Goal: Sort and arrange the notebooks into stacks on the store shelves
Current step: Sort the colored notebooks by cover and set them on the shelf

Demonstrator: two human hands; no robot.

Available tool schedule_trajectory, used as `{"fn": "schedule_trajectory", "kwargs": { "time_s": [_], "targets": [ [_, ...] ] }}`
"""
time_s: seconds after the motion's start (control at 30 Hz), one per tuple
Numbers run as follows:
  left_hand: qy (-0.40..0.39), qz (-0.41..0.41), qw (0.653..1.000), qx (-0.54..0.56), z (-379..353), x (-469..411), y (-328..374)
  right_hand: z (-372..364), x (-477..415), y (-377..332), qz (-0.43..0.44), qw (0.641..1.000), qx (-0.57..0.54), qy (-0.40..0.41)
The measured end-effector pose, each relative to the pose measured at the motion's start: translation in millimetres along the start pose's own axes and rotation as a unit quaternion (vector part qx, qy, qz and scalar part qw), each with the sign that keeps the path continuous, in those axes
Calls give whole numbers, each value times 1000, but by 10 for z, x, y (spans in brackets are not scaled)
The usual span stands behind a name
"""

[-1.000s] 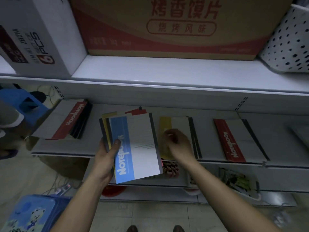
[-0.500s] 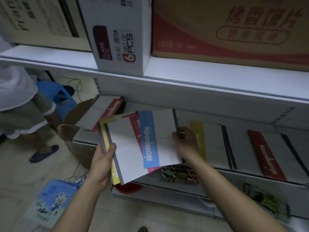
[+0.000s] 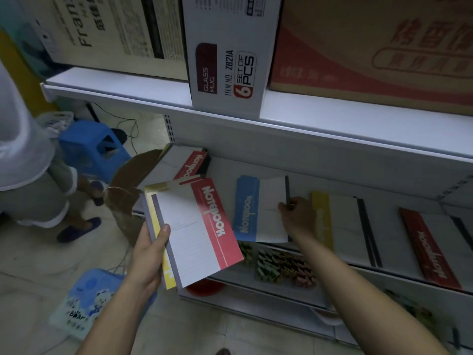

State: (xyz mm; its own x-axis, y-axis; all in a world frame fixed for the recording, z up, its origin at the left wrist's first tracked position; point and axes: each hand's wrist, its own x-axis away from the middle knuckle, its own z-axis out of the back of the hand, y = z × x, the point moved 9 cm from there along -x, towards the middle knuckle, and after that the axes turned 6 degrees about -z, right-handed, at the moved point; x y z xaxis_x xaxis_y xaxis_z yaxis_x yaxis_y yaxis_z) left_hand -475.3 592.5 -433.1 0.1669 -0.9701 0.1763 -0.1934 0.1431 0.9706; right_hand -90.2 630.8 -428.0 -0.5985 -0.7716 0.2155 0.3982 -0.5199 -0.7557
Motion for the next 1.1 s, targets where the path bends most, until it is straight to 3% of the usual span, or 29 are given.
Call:
{"fn": "schedule_trajectory", "kwargs": {
  "time_s": [0.1,0.2,0.27,0.43,0.83,1.1],
  "targets": [
    [-16,1,1000,-6,-116,-5,-14,19,52,-15,11,1000,27,-11],
    [-35,4,999,-7,-315,5,-27,145,180,-74,68,995,67,28],
    [-52,13,999,-3,-499,21,-52,250,335,-101,81,996,11,24],
    [-127,16,991,-22,-1170,105,-104,428,768,-175,92,984,-121,-93],
    [-276,7,961,-29,-2789,698,-395,1823,663,861,27,986,-164,30],
    [-272,35,961,-28,-3421,1036,-672,2961,255,1836,-48,979,-172,94]
  ]
}}
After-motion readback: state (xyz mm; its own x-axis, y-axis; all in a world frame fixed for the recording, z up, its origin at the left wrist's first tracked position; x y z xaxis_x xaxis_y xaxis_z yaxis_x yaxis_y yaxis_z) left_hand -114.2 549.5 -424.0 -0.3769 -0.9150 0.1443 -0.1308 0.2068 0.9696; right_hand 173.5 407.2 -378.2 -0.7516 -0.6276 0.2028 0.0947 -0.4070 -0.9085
